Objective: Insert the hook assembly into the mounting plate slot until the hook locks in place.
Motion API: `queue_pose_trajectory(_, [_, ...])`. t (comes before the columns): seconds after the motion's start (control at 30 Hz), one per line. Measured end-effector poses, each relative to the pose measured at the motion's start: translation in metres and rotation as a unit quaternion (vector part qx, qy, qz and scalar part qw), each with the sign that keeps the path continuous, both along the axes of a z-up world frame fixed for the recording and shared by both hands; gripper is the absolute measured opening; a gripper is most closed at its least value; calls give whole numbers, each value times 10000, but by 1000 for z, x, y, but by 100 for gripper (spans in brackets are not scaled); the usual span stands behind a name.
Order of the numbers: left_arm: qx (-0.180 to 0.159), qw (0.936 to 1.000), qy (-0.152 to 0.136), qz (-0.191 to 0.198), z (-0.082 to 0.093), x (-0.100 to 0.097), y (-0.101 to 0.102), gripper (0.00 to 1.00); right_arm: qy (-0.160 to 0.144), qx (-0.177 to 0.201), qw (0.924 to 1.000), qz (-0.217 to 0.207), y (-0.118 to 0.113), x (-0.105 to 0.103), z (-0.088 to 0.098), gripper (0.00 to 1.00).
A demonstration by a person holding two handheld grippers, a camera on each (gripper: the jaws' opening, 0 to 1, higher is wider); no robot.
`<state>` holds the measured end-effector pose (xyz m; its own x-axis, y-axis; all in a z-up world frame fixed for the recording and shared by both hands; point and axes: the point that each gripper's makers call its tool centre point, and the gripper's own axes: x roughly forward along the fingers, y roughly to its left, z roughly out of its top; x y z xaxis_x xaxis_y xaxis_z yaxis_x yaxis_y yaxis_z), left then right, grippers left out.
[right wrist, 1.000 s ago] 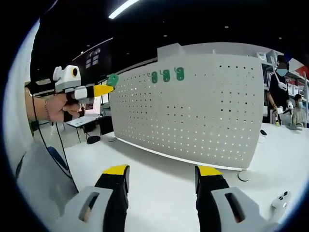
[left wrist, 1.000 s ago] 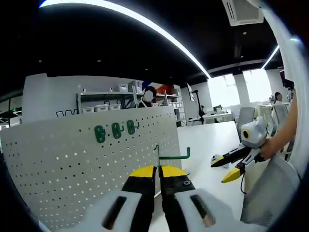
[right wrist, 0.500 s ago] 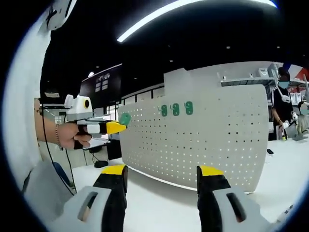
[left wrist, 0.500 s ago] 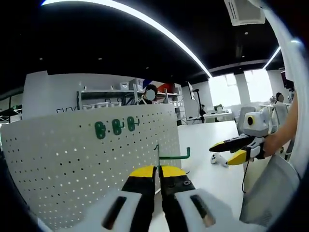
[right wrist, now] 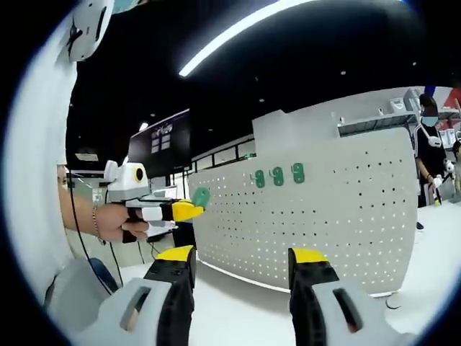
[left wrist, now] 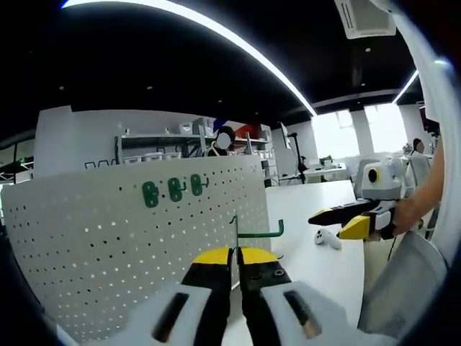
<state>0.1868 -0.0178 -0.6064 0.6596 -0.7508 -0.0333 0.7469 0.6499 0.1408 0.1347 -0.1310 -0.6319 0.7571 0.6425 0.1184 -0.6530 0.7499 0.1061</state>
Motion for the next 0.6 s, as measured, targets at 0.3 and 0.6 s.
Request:
queue_pose_trajectory(0.3, [-42, 10000, -12, 26, 2, 0, 1, 3, 52, 396, 9988, 274, 18, 4, 13, 48])
queue_pose_trajectory(0.6, [-49, 10000, -13, 51, 2, -2, 3, 3, 92, 544, 9966, 608, 41, 7, 19, 43])
